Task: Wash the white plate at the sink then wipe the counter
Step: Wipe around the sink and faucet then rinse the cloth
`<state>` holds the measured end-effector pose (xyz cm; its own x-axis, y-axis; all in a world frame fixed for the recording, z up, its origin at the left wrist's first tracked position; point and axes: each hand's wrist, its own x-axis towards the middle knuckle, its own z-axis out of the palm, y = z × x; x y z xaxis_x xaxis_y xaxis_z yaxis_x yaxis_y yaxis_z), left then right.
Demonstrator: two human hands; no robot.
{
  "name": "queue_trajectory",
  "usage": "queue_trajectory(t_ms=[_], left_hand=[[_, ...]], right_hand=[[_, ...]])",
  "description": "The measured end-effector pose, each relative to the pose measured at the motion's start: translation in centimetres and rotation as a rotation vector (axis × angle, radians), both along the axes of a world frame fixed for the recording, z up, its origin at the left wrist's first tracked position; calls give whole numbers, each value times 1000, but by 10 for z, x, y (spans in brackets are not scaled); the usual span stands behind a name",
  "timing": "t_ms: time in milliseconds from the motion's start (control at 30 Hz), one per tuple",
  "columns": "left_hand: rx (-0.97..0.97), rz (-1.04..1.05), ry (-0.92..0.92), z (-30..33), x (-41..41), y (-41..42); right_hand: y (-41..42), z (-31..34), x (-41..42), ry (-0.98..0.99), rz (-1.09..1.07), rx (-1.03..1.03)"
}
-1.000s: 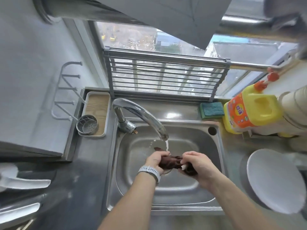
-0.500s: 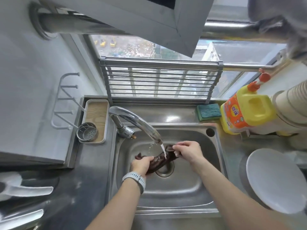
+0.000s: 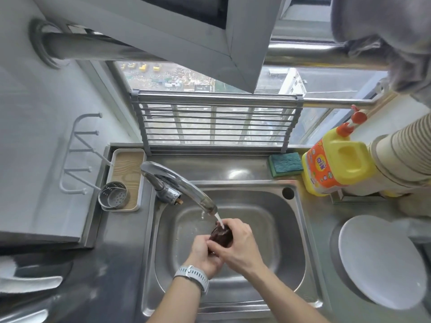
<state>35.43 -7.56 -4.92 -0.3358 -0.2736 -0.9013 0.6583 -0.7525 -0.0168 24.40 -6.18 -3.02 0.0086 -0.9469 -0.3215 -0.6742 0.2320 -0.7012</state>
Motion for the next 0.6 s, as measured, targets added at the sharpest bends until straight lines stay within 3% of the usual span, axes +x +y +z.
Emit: queue_trajectory(t_ms=[200, 400, 500, 600], left_hand=[[-95, -309, -45, 8, -3, 1], [-211, 39, 161, -4, -4, -8], [-291, -141, 63, -10, -6, -8], [-326, -283, -71, -11, -10, -10]], right_hand=[[-14, 7, -4, -63, -42, -103], [-12, 17, -3, -221, 74, 5], [-16, 17, -9, -301, -65, 53], [-25, 12, -8, -132, -247, -18]])
